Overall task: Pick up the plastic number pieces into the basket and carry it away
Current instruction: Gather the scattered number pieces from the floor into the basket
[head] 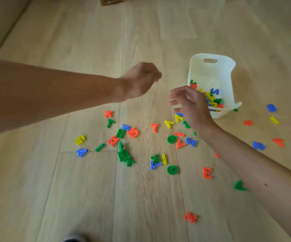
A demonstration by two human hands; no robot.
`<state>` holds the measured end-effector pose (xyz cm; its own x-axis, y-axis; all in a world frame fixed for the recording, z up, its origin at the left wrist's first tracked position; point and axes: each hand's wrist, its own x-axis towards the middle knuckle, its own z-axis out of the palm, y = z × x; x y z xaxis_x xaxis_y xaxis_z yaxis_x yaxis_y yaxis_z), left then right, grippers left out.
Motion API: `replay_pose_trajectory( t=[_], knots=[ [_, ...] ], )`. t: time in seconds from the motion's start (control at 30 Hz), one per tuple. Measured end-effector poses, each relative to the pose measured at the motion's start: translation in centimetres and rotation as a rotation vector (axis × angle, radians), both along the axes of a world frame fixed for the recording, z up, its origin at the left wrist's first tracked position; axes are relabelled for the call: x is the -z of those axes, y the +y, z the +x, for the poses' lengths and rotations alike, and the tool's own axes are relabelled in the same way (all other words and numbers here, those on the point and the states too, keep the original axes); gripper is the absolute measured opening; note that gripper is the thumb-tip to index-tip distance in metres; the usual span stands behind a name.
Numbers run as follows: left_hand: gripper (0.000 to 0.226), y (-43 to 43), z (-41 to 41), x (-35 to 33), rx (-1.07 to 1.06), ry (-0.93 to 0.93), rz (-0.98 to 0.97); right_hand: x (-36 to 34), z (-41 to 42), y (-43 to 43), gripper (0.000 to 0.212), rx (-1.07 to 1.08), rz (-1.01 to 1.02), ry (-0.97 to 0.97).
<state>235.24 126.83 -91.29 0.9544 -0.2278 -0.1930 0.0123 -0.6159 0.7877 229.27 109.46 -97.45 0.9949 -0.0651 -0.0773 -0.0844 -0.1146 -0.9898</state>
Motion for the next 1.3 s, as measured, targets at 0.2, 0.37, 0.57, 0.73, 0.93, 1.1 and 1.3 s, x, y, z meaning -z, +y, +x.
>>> replay_pose_trajectory(
  t=[0.2,0.37,0.57,0.73,0.93,1.1,1.3],
  knots=[
    [0.018,11.1,-4.6,4.6,-0.158,0.024,0.087,3.7,-2.6,8.1,0.011,-0.308,-0.142,0.055],
    [0.038,18.3,-10.4,11.7,-0.147,-0.013,0.487,6.0,-5.8,11.2,0.049,-0.607,-0.647,-0.011],
    [0.072,20.6,-14.4,14.8,-0.091,0.004,0.689,7.7,-7.4,13.1,0.087,-0.801,-1.135,-0.114],
    [0.05,20.6,-14.0,15.5,-0.03,-0.074,0.626,9.0,-7.3,13.9,0.06,-0.759,-1.102,-0.175],
    [0.033,20.8,-13.9,15.4,-0.015,-0.112,0.488,9.7,-7.3,14.2,0.041,-0.725,-1.05,-0.202],
    [0.03,19.2,-13.9,14.8,-0.026,-0.15,0.341,9.8,-6.9,13.9,0.04,-0.69,-0.981,-0.208],
    [0.037,16.7,-13.7,15.8,0.133,-0.236,0.468,8.2,-3.3,13.1,0.041,-0.529,-0.953,-0.228]
  ],
)
